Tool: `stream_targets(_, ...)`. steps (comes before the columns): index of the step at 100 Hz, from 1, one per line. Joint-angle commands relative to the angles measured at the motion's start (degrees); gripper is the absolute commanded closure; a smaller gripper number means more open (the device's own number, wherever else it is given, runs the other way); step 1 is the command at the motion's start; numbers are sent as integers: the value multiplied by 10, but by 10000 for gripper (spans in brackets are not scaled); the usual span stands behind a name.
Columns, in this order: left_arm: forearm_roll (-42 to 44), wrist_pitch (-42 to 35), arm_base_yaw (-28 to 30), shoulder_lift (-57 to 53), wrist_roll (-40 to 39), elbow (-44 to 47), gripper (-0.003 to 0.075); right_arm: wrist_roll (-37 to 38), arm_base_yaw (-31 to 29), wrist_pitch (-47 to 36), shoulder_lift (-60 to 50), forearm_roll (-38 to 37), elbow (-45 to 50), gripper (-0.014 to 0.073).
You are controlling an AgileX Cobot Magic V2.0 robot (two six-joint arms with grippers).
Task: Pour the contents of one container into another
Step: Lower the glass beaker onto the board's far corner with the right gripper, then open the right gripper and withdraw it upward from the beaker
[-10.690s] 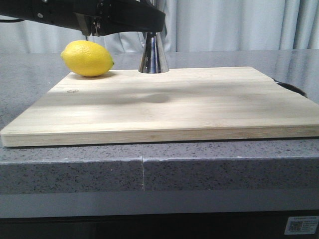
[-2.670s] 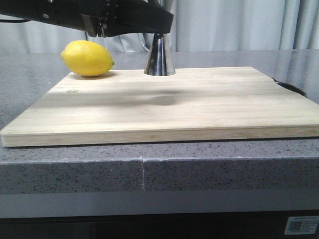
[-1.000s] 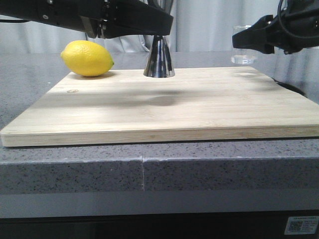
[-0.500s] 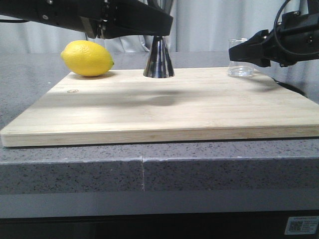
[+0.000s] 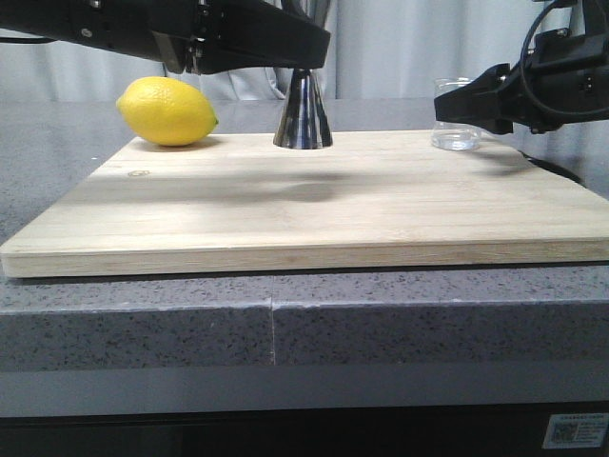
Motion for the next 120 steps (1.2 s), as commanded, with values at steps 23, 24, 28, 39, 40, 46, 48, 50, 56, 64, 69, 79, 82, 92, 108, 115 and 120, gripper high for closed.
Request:
stream_targets(23, -41, 56, -4, -22, 1, -18, 531, -7, -3, -41, -11, 12, -12, 484)
stream_targets(24, -41, 56, -4, -22, 1, -18, 531, -7, -3, -41, -11, 12, -12, 484)
stream_targets(28, -41, 56, -4, -22, 1, -18, 531, -7, -3, -41, -11, 12, -12, 484)
stream_targets(39, -41, 56, -4, -22, 1, -18, 531, -7, -3, -40, -11, 12, -12, 482)
stream_targets(40, -41, 56, -4, -22, 1, -18, 531, -7, -3, -40, -11, 12, -12, 482)
stream_targets(46, -41, 56, -4, -22, 1, -18, 531, -7, -3, -38, -11, 12, -12, 481)
stream_targets(48, -41, 56, -4, -22, 1, -18, 531, -7, -3, -38, -11, 12, -12, 480)
stream_targets(50, -41, 56, -4, -22, 1, -18, 531, -7, -3, -38, -11, 12, -12, 478)
stream_targets(56, -41, 56, -4, -22, 1, -18, 531, -7, -3, -37, -11, 12, -12, 466)
stream_targets(64, -41, 56, -4, -22, 1, -18, 531, -7, -3, -31, -11, 12, -12, 419)
stream_targets(69, -41, 56, -4, -22, 1, -18, 531, -7, -3, -27, -11, 12, -12, 381)
stream_targets(79, -41, 56, -4, -22, 1, -18, 531, -7, -3, -25, -11, 12, -12, 301)
stream_targets(82, -41, 56, -4, -22, 1, -18, 531, -7, -3, -25, -11, 13, -12, 281)
stream_targets(92, -41, 56, -4, -22, 1, -18, 531, -7, -3, -25, -11, 15, -12, 221)
stream_targets(108, -41, 56, -4, -22, 1, -18, 531, -7, -3, -24, -11, 31, -12, 146)
stream_targets(115, -41, 56, -4, -22, 1, -18, 531, -7, -3, -24, -11, 31, -12, 123)
stream_targets(120, -41, 56, -4, -22, 1, -18, 531, -7, -3, -24, -11, 31, -12, 120)
